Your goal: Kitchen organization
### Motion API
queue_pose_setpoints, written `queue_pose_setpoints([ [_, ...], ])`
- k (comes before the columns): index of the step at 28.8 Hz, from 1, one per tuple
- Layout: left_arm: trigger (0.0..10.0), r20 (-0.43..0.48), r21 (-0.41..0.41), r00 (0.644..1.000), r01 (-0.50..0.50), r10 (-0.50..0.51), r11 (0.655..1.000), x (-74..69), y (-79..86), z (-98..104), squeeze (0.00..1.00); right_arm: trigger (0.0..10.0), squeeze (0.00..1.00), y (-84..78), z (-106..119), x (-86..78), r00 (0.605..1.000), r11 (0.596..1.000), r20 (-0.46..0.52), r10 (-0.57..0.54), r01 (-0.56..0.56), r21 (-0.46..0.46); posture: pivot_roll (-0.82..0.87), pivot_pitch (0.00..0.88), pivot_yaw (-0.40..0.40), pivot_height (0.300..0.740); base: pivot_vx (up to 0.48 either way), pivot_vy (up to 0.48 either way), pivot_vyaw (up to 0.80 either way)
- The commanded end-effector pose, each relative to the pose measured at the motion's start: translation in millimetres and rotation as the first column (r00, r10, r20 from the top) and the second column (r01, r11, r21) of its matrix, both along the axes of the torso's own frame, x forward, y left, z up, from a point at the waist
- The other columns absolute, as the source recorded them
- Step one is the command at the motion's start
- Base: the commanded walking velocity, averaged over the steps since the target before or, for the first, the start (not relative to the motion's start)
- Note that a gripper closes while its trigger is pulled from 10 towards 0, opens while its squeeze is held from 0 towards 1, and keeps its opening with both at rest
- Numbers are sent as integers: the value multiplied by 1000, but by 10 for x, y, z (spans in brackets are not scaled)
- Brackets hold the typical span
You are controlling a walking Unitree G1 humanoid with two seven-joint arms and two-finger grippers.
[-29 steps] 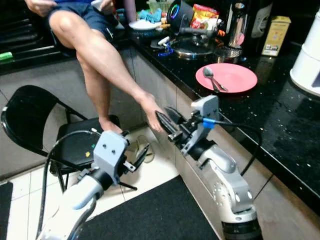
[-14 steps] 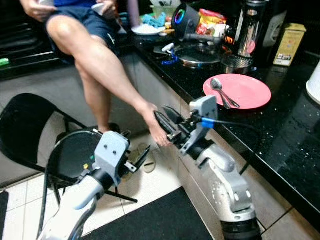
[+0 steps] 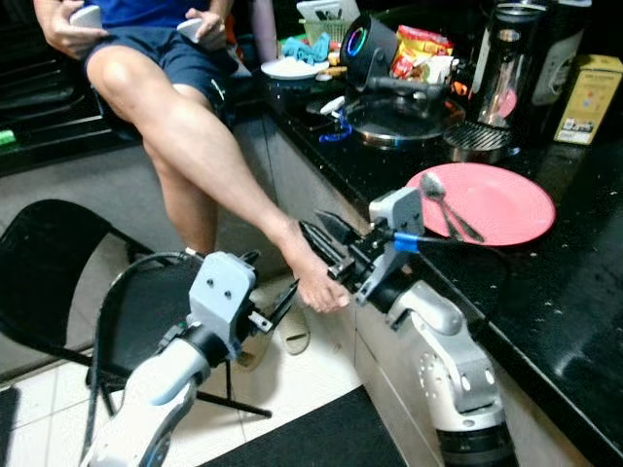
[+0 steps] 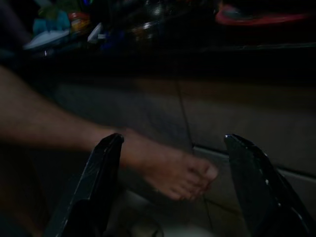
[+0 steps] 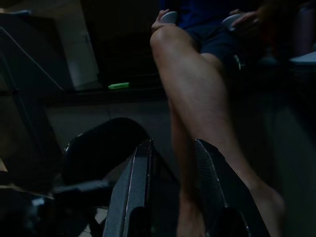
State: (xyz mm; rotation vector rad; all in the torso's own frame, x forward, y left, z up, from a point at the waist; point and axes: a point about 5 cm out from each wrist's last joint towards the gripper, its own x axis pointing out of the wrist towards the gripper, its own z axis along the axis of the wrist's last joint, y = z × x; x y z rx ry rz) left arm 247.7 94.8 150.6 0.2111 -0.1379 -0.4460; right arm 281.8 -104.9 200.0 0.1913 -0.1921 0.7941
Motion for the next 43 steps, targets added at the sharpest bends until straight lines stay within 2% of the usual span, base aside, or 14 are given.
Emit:
queue_pose_setpoints([
  [1,10000,-10,9,1000,0,0,1000,-9,-2,-36,0,10000,0,-9,-6,1,1000,1000,-5,5,-5,16,-33,0,19,740,311,0,0],
  [15,10000,-8,6,1000,10,-10,1000,18,-1,-30,0,10000,0,-27,61,10,1000,999,14,6,-6,36,-34,0,28,740,311,0,0],
  [17,10000,-6,0,1000,9,-9,1000,17,0,-25,0,10000,0,-59,113,23,1000,998,17,-5,4,61,-32,0,28,740,0,0,0],
  [20,10000,-5,-4,1000,13,-13,1000,16,-2,-17,0,10000,0,-202,352,74,998,990,52,-46,38,134,-31,0,27,740,0,0,0],
  [23,10000,-6,-4,1000,18,-18,1000,16,-6,-18,0,10000,0,-307,519,86,993,986,93,-67,52,159,-33,0,27,740,0,0,-529],
  [30,10000,-9,-5,1000,20,-20,1000,18,-6,-22,0,10000,0,-342,562,87,992,985,104,-74,57,162,-36,0,28,740,0,0,-788],
  [34,10000,-11,-7,1000,27,-27,1000,20,-12,-24,0,10000,0,-395,677,54,987,985,143,-78,55,161,-37,0,30,740,0,0,-788],
  [40,10000,-14,-7,999,32,-32,999,19,-16,-26,0,10000,0,-435,777,25,982,992,177,-58,37,122,-37,0,30,740,0,0,-788],
  [41,10000,-15,-7,999,33,-33,999,19,-17,-27,0,10000,0,-438,766,2,982,999,189,-29,25,25,-37,0,32,740,0,0,0],
  [42,10000,-15,-7,999,33,-33,999,19,-17,-27,0,10000,0,-438,766,2,982,999,189,-29,25,25,-37,0,32,740,0,0,0],
  [43,10000,-16,-7,999,34,-35,999,18,-17,-28,0,10000,0,-440,753,-14,981,999,192,-7,16,-46,-37,0,32,740,0,0,0],
])
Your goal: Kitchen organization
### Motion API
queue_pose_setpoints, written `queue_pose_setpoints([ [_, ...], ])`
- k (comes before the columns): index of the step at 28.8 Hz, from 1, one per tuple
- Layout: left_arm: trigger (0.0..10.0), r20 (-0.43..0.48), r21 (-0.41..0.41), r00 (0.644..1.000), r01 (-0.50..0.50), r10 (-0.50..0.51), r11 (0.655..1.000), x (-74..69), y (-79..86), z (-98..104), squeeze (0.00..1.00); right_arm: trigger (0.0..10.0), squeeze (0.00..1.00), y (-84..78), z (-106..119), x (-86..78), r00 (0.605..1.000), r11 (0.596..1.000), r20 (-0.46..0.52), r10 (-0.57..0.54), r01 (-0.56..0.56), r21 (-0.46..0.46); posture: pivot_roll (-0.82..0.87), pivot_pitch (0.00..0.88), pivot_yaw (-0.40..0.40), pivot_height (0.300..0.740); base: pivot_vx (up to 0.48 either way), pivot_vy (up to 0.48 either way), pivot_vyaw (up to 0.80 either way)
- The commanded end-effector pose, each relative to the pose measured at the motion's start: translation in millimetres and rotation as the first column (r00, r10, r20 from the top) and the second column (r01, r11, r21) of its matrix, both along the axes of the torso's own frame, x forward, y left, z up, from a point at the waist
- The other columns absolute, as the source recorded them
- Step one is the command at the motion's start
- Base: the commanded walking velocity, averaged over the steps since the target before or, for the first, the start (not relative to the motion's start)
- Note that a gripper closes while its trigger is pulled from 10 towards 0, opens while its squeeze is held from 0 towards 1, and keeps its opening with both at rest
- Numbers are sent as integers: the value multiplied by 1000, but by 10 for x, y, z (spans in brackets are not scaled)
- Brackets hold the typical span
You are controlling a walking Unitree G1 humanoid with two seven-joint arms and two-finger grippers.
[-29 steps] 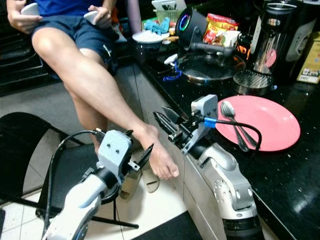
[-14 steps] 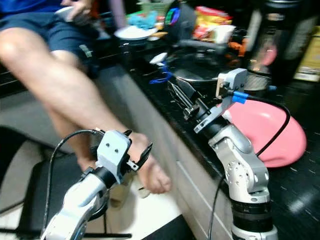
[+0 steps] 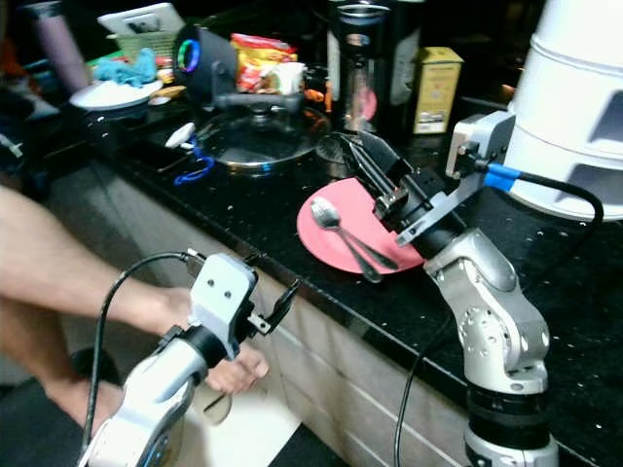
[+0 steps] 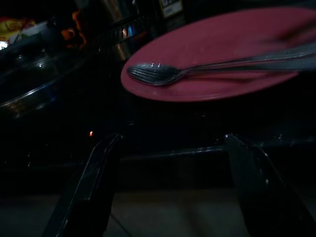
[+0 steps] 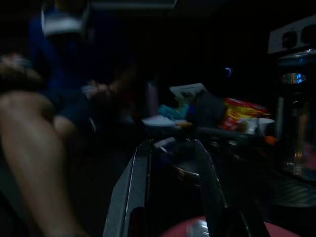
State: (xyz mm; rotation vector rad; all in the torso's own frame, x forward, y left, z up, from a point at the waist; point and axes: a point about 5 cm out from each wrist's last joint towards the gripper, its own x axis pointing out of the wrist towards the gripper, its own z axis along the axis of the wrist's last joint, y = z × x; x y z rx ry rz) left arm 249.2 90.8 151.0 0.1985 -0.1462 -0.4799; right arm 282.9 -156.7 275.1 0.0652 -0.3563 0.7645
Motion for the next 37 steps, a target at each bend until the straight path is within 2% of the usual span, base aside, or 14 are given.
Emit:
queue_pose_setpoints([
  [1,10000,-19,4,1000,1,-1,1000,4,23,-34,0,10000,0,90,-46,-42,999,991,-1,36,-36,-129,-37,0,32,740,0,0,0],
  [3,10000,-22,4,1000,3,-3,1000,3,24,-37,0,10000,0,158,-161,-81,997,947,-61,36,-53,-317,-37,0,32,740,0,0,0],
  [5,10000,-22,4,1000,4,-4,1000,3,25,-38,0,10000,0,179,-195,-87,997,929,-76,24,-50,-366,-38,0,32,740,0,0,0],
  [7,10000,-25,4,1000,5,-5,1000,2,24,-41,0,10000,0,253,-265,-59,986,899,-164,-38,-38,-436,-36,0,31,740,0,0,0],
  [11,10000,-27,4,1000,6,-5,1000,2,22,-44,0,10000,0,300,-293,-32,947,886,-304,-99,-56,-461,-36,0,32,740,0,0,0],
  [15,10000,-28,4,1000,7,-7,1000,3,17,-44,0,10000,0,333,-263,11,917,904,-380,-120,-57,-423,-41,0,29,740,0,0,0],
  [17,10000,-29,4,1000,9,-9,1000,5,10,-44,0,10000,0,320,-246,90,878,919,-442,-184,-6,-394,-42,0,29,740,0,0,0],
  [21,10000,-29,3,1000,8,-8,1000,5,3,-46,0,10000,0,299,-237,120,865,911,-451,-221,18,-411,-39,0,24,740,0,0,0],
  [24,10000,-29,1,1000,7,-7,1000,7,-5,-47,0,10000,0,216,-243,158,838,847,-425,-342,80,-525,-45,0,19,740,0,0,0],
  [27,10000,-29,0,1000,7,-7,1000,5,-9,-48,0,10000,0,168,-267,174,811,817,-428,-400,104,-567,-44,0,17,740,0,0,0],
  [30,10000,-29,-2,1000,6,-6,1000,1,-14,-47,0,10000,0,52,-310,207,777,747,-386,-498,159,-645,-43,0,15,740,0,0,0],
  [32,10000,-29,-3,1000,5,-5,1000,-2,-15,-47,0,10000,0,-16,-308,226,746,729,-386,-543,191,-657,-45,0,15,740,0,0,0],
  [34,10000,-29,-3,1000,5,-5,1000,-2,-15,-47,0,10000,0,-16,-308,226,746,729,-386,-543,191,-657,-45,0,15,740,0,0,0],
  [37,10000,-32,-6,999,6,-6,1000,-7,-17,-50,0,10000,0,-139,-352,220,711,693,-386,-589,198,-693,-47,0,15,740,0,0,0],
])
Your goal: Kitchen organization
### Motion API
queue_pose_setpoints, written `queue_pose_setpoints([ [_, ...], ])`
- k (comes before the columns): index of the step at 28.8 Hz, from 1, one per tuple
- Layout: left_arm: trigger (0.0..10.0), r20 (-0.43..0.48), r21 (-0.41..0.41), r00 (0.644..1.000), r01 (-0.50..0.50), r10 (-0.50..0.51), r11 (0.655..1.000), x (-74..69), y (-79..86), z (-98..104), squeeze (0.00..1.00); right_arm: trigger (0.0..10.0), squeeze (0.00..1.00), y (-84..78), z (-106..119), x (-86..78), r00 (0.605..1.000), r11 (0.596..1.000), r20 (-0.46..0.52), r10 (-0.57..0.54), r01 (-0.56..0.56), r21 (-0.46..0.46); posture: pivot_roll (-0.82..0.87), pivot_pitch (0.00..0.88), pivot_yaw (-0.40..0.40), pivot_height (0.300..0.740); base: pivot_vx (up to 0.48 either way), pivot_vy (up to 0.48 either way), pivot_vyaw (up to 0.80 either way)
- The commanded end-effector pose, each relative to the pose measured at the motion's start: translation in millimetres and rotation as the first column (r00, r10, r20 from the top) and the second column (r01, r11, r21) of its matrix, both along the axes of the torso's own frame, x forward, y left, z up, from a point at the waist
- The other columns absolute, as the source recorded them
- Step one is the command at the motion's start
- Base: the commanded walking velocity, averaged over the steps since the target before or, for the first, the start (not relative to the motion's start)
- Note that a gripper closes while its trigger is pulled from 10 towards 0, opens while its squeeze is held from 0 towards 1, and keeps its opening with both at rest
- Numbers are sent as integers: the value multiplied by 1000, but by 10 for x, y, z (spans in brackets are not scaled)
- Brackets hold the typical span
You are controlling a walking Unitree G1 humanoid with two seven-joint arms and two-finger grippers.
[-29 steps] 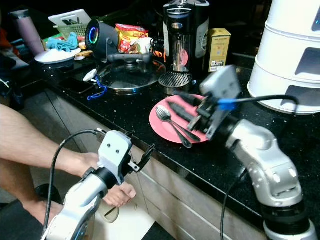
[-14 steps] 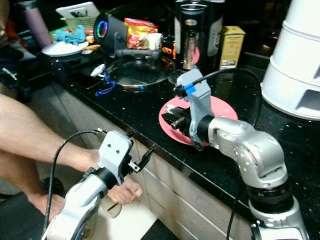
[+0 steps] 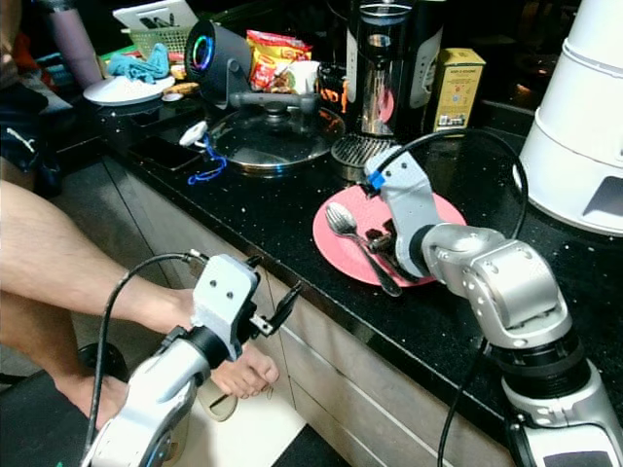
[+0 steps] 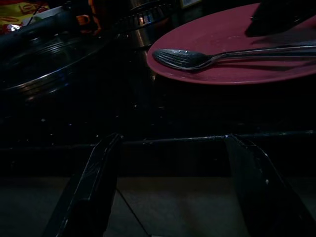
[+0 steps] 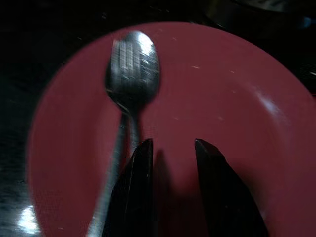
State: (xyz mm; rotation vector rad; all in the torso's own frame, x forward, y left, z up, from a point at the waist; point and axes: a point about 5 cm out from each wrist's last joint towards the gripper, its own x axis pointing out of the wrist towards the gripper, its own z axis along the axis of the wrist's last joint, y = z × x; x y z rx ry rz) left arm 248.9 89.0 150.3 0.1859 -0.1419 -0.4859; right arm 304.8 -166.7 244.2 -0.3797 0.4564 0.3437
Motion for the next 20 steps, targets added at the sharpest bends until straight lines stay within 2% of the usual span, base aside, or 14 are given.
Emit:
queue_pose_setpoints([
  [1,10000,-25,4,1000,0,0,1000,-4,2,-44,0,10000,0,-55,-51,1,999,999,-32,-22,22,-25,-47,0,15,740,0,0,0],
  [20,10000,-26,4,1000,0,0,1000,-2,4,-44,0,10000,0,12,-57,-50,995,998,-83,60,-61,-10,-47,0,15,740,0,0,0],
])
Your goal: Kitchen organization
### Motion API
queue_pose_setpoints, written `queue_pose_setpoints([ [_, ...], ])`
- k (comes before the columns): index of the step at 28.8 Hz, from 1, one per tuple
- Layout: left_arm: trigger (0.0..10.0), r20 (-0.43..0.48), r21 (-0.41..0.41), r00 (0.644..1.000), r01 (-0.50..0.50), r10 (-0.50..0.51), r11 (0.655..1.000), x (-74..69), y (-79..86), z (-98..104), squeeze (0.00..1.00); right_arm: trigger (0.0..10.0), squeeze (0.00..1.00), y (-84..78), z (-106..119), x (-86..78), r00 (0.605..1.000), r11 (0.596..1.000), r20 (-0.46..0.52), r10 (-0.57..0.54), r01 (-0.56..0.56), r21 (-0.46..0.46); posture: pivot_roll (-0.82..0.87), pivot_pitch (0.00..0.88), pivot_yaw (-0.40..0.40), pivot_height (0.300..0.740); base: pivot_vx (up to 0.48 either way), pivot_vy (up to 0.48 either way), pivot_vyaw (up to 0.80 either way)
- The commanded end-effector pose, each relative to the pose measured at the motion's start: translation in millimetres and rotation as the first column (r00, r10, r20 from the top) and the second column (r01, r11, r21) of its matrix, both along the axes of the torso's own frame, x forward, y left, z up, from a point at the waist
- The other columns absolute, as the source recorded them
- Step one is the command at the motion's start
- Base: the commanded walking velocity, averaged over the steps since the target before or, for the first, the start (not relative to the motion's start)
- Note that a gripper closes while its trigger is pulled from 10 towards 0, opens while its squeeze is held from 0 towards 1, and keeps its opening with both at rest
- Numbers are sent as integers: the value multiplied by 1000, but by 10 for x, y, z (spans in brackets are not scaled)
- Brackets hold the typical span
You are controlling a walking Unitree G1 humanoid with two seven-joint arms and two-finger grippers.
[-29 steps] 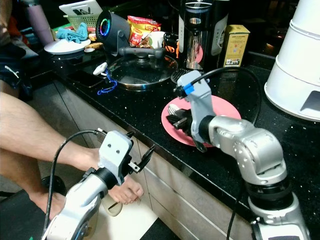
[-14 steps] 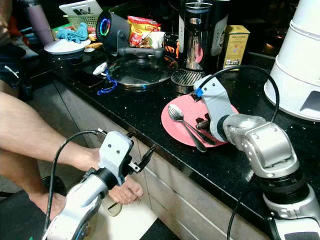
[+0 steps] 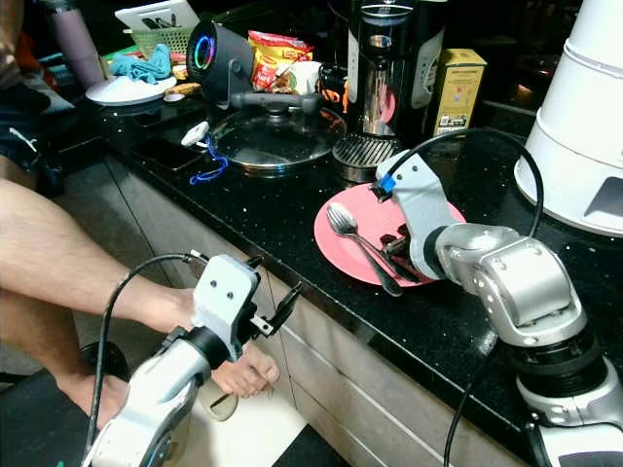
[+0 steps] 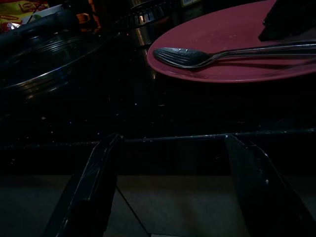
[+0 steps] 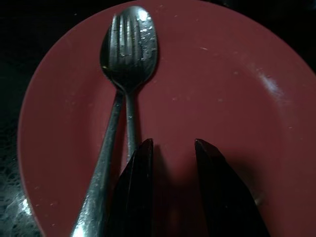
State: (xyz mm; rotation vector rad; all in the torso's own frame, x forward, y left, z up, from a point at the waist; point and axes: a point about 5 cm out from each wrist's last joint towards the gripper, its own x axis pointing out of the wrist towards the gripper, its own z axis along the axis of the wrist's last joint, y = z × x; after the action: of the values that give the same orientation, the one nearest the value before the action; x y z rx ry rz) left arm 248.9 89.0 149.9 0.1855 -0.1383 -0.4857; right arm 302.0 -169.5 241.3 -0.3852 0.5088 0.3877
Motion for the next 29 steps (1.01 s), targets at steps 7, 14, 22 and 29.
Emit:
queue_pose_setpoints([
  [7,10000,-23,3,1000,0,0,1000,0,4,-39,0,10000,0,72,-56,-60,997,998,-52,64,-64,0,-47,0,15,740,0,0,0],
  [14,10000,-23,3,1000,1,-1,1000,-3,1,-38,0,10000,0,92,-106,-96,992,995,-82,94,-95,-12,-47,0,14,740,0,0,0],
  [22,10000,-24,2,1000,2,-2,1000,-1,-3,-40,0,10000,0,96,-79,-76,993,996,-73,91,-90,14,-48,0,14,740,0,0,0],
  [29,10000,-26,3,1000,5,-5,1000,-10,-9,-50,0,10000,0,175,-28,-104,987,987,-66,144,-138,84,-49,0,14,740,0,0,0],
])
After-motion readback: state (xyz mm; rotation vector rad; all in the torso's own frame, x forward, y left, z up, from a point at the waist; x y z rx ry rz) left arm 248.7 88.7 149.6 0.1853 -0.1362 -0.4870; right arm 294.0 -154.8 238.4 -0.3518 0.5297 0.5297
